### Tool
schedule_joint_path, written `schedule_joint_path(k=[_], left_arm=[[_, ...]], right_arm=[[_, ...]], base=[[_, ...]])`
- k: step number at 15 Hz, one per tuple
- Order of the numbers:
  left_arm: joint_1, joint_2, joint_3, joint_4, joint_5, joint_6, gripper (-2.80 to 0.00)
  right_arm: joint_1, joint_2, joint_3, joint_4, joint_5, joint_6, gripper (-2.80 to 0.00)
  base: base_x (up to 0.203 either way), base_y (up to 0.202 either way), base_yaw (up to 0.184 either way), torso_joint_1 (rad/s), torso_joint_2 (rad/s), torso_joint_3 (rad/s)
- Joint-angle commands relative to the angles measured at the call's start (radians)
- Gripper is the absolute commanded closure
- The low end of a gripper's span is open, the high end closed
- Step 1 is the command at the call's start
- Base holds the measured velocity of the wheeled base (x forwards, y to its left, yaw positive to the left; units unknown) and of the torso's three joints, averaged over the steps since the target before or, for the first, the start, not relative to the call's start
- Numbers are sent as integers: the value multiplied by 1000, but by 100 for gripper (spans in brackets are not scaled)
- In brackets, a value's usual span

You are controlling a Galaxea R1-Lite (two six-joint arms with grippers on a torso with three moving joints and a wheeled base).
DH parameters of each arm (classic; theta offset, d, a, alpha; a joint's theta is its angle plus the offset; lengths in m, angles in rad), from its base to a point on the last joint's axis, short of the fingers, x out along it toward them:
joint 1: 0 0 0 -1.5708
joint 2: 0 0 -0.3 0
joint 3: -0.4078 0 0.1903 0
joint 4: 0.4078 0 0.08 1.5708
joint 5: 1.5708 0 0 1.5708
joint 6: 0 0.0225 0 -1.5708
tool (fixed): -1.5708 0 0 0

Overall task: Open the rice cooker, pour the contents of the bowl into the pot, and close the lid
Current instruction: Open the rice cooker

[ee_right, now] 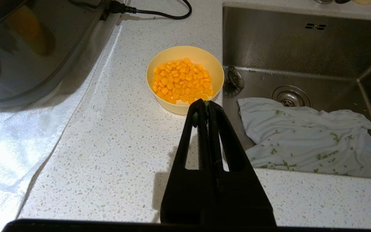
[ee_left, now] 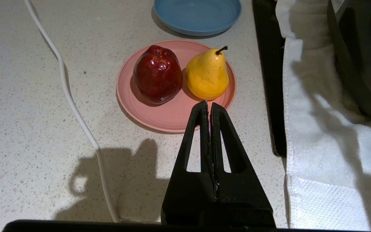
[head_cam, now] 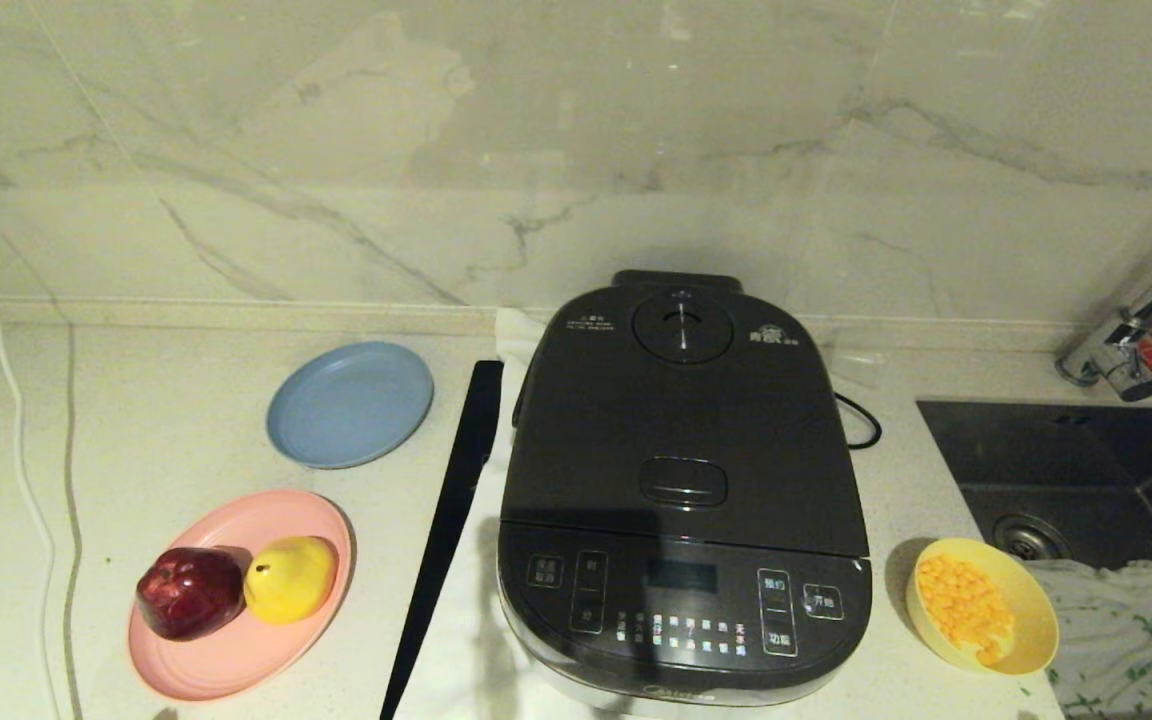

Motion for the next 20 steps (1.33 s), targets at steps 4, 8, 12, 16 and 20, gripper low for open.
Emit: schedule_joint_path(k=[4,8,12,16,20], left_arm=[[0,0,-1,6,0,1,0],[1,29,-59,15,1,15,0],[1,275,-312,7,-28,0,0],[-1,681,-644,4,-131,-81,0],[-131,1080,-1015,11,-231,-181,0]], right_arm=[[0,-1,0,0,1,0,0],[0,-1,0,0,1,0,0],[0,-1,0,0,1,0,0],[0,-1,0,0,1,0,0],[0,-1,0,0,0,0,0]], base=[[0,0,0,0,0,0],[0,0,0,0,0,0],[0,0,0,0,0,0],[0,0,0,0,0,0],[0,0,0,0,0,0]])
